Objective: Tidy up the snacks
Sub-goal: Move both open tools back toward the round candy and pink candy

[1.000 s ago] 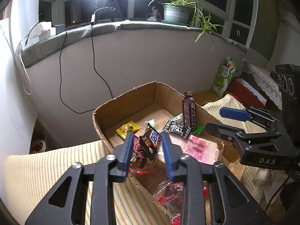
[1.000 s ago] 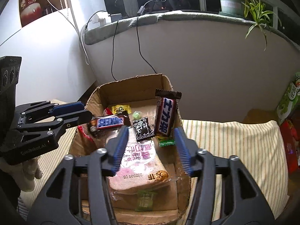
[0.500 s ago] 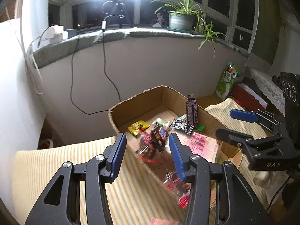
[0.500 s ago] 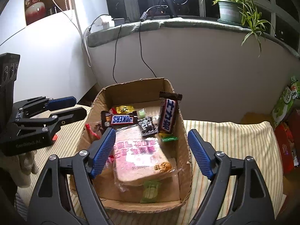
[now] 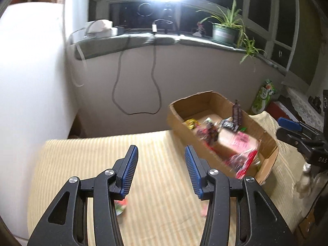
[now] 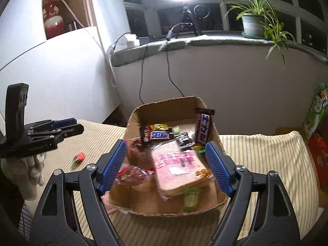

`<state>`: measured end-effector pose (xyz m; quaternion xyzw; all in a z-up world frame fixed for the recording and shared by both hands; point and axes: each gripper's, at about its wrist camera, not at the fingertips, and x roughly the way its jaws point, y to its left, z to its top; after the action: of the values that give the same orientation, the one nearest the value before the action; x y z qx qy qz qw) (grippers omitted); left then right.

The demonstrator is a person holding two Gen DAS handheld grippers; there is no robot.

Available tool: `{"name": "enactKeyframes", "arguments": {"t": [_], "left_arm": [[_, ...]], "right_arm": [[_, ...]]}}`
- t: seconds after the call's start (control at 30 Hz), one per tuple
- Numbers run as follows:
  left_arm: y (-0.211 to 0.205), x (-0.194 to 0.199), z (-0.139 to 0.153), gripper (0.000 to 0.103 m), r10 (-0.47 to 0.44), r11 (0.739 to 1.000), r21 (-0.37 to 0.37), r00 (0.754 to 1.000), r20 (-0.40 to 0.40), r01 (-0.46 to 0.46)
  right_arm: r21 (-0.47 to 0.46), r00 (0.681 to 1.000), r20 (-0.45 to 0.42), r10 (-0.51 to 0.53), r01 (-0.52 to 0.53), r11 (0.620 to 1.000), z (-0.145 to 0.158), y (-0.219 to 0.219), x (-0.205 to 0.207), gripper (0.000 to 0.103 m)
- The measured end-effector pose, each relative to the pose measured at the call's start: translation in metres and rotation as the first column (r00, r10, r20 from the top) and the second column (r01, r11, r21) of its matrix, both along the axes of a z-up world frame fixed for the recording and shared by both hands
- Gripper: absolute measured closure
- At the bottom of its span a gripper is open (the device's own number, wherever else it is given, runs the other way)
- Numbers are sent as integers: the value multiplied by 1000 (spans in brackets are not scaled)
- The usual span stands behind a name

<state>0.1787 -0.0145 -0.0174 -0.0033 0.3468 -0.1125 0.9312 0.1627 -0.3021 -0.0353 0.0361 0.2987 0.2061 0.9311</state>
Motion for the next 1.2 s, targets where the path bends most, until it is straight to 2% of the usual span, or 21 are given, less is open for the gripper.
{"name": "enactKeyframes", "arguments": {"t": [0.33, 0.5, 0.73, 0.83, 1.0, 1.2], "left_arm": [[65, -32, -23, 57, 121, 992, -34, 992, -43, -123], [73, -36, -40, 57, 130, 990, -40, 988, -79, -134], [73, -34, -58, 57, 118, 991, -52, 986, -117, -125], [73, -33, -62, 57, 112, 991, -56, 986, -125, -119], [75, -33, -68, 57, 103, 992, -58, 986, -134, -111], [77, -28, -75, 57, 86, 994, -60, 986, -141, -96]], "right_arm": [[-27, 990, 2, 138, -138, 990, -2, 31, -40, 21], [-6, 975, -51, 217, -218, 976, -19, 50, -58, 22], [-44, 935, -173, 308, -320, 946, -62, 85, -70, 54], [-45, 920, -224, 322, -340, 939, -78, 95, -67, 63], [-66, 919, -256, 299, -325, 944, -90, 105, -61, 65], [-130, 931, -248, 269, -307, 943, -93, 122, -57, 65]]}}
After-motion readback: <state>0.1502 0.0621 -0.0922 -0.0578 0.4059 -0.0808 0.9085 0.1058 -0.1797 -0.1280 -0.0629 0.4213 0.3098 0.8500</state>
